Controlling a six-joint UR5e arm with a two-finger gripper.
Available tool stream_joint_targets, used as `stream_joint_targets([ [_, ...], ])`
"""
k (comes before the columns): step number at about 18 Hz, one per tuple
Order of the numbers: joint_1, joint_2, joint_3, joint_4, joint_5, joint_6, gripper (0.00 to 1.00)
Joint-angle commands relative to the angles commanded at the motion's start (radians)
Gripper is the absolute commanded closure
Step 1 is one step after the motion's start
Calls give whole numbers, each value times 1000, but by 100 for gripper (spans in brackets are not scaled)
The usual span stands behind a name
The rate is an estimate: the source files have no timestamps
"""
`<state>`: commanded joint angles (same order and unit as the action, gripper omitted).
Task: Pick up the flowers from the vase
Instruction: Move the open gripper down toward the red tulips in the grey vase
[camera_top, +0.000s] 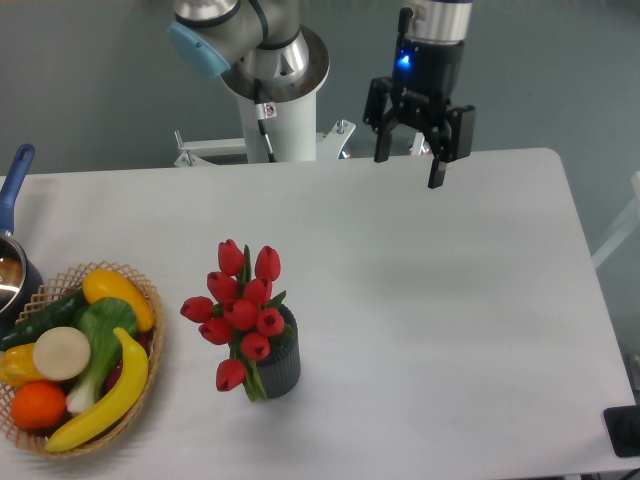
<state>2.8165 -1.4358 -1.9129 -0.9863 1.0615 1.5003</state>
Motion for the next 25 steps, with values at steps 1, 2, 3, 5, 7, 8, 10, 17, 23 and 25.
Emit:
stream_joint_targets([
  [1,-11,-5,-2,0,-2,-15,0],
  [2,-24,-9,-2,2,-5,-47,0],
  [3,-37,-14,-2,5,-11,-83,0],
  [5,-45,-18,-14,8,-35,-109,0],
  [7,-60,-21,-34,6,-54,-123,0],
  [8,-77,-23,-46,8,-61,-130,0],
  [10,-98,-34,-57,6,-81,-134,0],
  [17,-143,-84,-63,24,-104,-178,0],
  [23,-166,-199,-41,105,-259,-247,0],
  [25,-166,-247,-25,135,-314,-246,0],
])
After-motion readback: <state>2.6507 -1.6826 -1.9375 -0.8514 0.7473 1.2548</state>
